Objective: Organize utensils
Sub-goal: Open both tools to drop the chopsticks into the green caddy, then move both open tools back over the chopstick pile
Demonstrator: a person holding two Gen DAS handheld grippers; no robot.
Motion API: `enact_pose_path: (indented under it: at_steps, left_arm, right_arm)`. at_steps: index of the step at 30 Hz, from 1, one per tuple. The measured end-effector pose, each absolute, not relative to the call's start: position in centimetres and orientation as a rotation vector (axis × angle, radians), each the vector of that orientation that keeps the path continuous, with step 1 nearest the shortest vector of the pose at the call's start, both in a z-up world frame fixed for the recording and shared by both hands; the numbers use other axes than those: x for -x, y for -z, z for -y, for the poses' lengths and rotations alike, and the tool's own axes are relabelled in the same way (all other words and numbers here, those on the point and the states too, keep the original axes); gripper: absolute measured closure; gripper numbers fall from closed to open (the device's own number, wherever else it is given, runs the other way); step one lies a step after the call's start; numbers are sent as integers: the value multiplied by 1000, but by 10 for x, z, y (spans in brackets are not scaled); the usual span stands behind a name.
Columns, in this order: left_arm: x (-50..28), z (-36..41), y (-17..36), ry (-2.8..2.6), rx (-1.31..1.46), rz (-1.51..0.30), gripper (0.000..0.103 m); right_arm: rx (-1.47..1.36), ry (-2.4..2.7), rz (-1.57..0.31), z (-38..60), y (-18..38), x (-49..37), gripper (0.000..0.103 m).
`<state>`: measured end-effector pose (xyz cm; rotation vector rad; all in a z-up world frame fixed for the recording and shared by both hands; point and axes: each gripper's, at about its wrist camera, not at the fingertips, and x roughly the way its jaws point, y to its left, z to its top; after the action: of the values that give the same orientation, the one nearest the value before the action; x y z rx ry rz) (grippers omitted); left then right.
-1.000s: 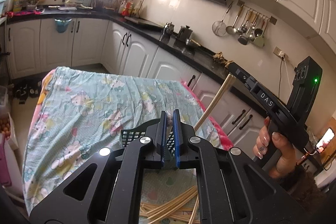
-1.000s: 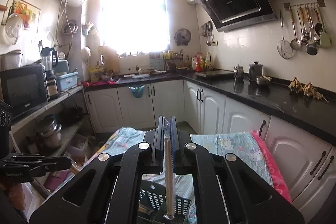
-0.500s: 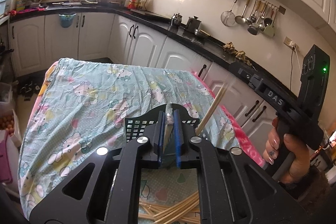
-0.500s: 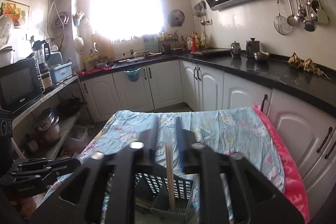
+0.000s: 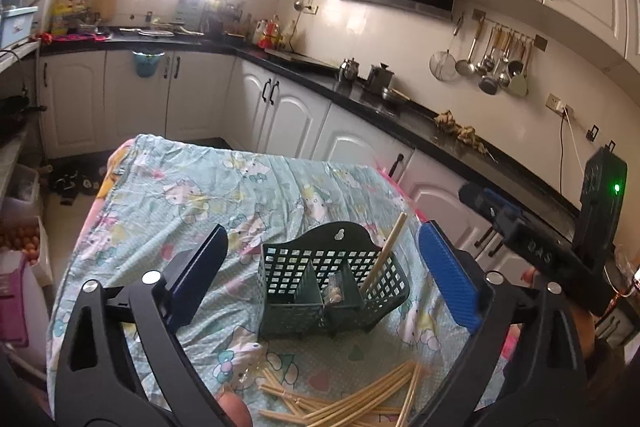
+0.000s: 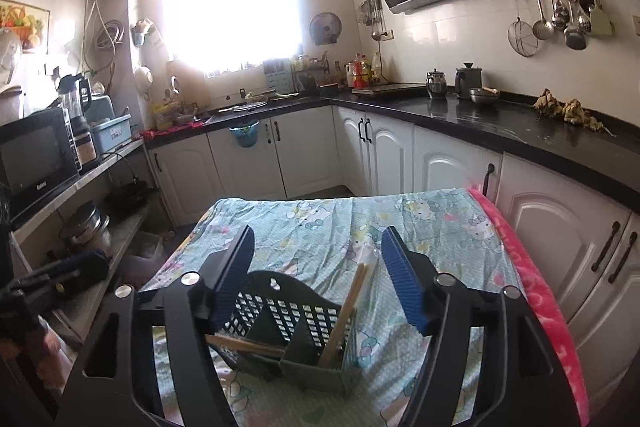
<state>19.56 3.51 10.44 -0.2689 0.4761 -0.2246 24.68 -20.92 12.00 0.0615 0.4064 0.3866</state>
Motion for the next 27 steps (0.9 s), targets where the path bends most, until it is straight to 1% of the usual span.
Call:
enact_pose_path:
  at_steps: [1, 7, 13, 27]
  left_arm:
    - [-192, -36, -105, 218, 271, -471, 11]
    - [-178, -42, -109, 208, 286, -447, 11]
    - [-163, -43, -110, 203, 289, -433, 11]
    - [-134, -44, -98, 182, 271, -429, 11]
  right_arm:
    - [-56, -387, -404, 209, -120, -244, 33]
    - [-27, -396, -386, 209, -122, -222, 26]
    - [-1, -409, -362, 207, -125, -200, 21]
    - [42, -441, -348, 200, -119, -160, 15]
